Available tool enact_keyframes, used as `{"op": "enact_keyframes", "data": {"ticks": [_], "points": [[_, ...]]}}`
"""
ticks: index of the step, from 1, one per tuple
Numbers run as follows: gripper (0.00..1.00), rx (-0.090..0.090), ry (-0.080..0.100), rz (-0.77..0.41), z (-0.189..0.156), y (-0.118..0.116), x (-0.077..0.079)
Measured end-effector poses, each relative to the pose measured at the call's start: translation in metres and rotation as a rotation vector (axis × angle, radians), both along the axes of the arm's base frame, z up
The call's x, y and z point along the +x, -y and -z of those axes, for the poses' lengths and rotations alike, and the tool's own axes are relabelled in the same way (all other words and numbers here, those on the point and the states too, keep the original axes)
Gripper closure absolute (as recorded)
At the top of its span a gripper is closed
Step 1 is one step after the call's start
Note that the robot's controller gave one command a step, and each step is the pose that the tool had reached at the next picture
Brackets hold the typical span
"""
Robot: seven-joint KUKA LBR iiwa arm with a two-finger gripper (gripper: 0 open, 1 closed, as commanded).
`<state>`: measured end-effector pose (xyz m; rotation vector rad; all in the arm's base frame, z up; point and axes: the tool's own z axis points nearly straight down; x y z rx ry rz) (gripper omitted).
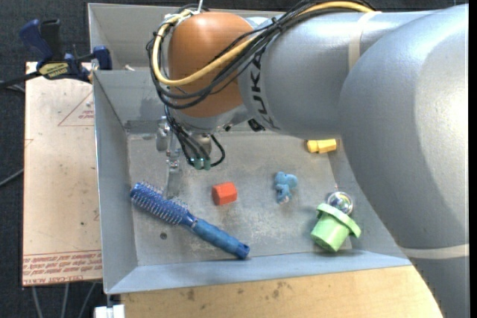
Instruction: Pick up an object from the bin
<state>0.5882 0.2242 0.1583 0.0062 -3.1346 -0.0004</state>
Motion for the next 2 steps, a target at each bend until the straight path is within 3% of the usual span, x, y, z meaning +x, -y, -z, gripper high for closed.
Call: {"op": "enact_keyframes", "data": {"ticks": [1,2], "points": [[0.00,-0.001,-0.002,-0.089,0.0935,-0.0186,-0.0400],[1.00,0.002,0.006,-0.086,0.0890,-0.0178,-0.0368]]}}
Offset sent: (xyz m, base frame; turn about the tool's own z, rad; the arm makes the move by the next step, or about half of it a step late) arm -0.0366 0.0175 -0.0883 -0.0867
